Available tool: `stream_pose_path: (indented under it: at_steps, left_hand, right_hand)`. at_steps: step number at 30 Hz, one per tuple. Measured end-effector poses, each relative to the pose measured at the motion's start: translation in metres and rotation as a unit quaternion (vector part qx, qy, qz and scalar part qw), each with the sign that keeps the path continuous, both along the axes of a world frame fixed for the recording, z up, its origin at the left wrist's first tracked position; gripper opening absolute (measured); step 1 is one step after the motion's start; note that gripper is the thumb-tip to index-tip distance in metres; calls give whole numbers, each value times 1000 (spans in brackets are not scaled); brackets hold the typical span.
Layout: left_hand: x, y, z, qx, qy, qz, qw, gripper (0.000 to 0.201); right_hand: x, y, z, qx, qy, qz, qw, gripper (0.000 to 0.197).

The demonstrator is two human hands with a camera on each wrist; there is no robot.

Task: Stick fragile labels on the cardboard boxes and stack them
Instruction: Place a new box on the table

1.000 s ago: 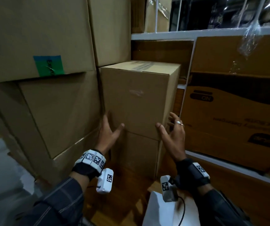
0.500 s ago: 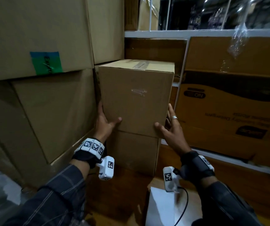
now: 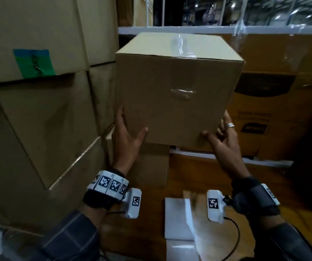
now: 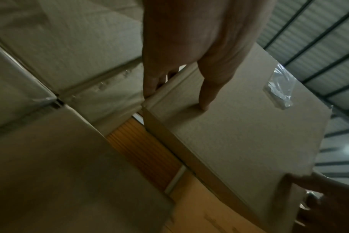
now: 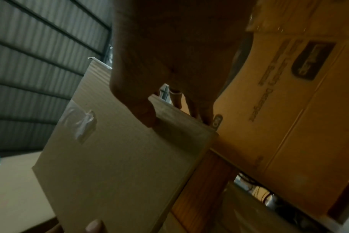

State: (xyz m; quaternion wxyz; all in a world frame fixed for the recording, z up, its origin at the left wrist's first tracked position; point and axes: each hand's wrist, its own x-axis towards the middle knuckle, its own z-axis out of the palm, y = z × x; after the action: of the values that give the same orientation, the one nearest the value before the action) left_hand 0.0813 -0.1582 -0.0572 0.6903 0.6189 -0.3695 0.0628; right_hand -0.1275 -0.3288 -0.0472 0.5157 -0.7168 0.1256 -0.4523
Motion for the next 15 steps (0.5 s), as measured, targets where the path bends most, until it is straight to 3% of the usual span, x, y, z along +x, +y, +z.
stream_pose_path:
  at_steps: [8, 15]
  left_hand:
    - [-101, -33, -49, 11, 4, -151, 988, 78]
    - [-171, -67, -120, 121, 51, -249, 960, 79]
  right_hand:
    - [-133, -8, -41, 55, -5, -147, 988, 72]
    - [-239, -23, -104, 114, 16, -214, 970, 69]
